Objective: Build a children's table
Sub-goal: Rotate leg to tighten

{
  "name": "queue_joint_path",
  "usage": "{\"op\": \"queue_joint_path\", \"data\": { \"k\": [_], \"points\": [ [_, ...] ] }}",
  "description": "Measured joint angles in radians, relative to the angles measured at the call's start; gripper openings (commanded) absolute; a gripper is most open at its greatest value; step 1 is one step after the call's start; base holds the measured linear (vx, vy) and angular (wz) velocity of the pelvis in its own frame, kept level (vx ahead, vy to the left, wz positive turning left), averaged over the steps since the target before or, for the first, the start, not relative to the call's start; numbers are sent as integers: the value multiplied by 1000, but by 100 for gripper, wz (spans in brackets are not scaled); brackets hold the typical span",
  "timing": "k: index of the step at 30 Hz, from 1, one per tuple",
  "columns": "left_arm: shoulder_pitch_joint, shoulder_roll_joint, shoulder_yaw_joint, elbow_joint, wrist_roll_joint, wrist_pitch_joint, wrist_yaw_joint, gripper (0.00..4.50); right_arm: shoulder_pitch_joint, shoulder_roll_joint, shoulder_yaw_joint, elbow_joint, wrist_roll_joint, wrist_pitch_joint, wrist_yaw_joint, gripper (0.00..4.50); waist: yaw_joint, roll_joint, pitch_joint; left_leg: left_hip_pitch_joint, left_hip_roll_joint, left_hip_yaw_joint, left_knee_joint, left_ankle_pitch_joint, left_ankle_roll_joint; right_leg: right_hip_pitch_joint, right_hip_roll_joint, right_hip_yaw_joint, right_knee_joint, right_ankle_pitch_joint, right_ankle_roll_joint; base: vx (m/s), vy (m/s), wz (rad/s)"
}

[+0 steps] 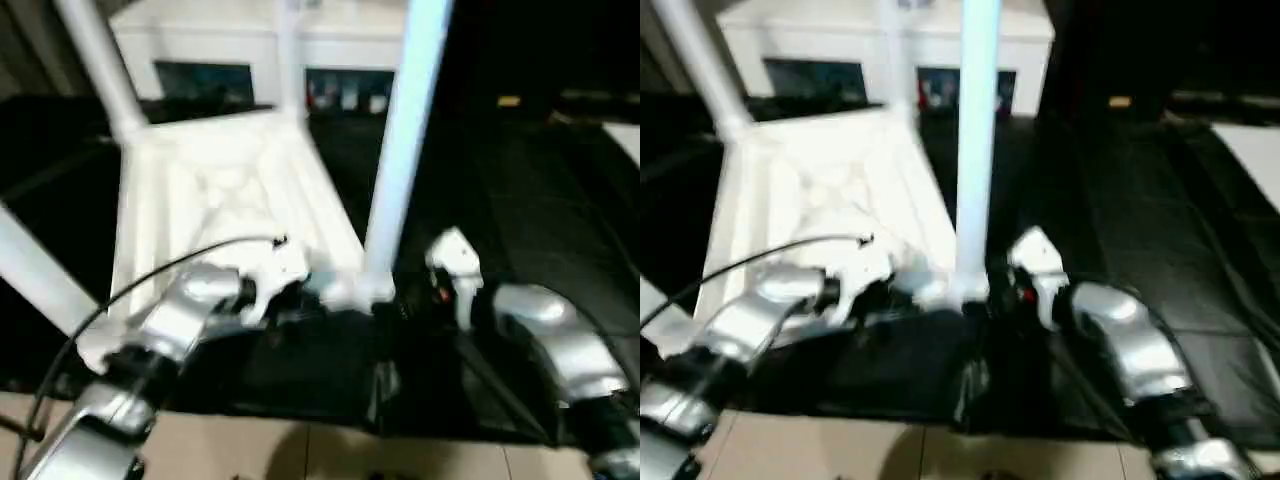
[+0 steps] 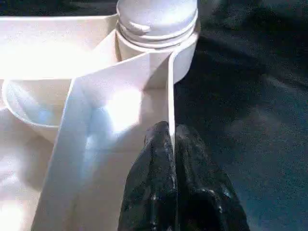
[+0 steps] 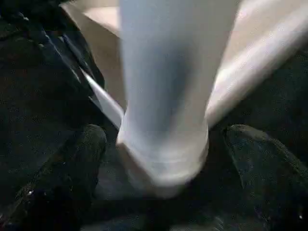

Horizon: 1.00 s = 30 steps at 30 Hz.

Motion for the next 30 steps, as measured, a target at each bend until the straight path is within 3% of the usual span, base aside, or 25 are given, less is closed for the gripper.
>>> {"op": "queue_joint_path", "data": {
  "k": [2,9,21,30],
  "points": [
    [0,6,-13,-5,-1,-1,-27,0,-2,-1,12,-2,-2,0,17,429,9,0,0,0,0,1,0,0,0,1,0,1,0,0,0,0,0,0],
    [0,11,-15,-5,-2,-3,-44,0,-2,-2,39,2,-16,0,42,429,9,0,0,0,0,2,0,0,0,1,0,3,1,0,0,0,0,0],
    [0,15,-14,-5,-6,-3,-55,0,-2,-17,43,13,-19,0,71,320,9,0,0,0,0,2,1,0,0,1,0,2,1,0,0,0,0,0],
    [1,20,-10,-4,-6,1,-54,0,-2,14,29,39,-18,1,56,271,8,-1,0,0,0,1,2,0,0,1,0,2,2,0,0,0,0,0]
  ]
}}
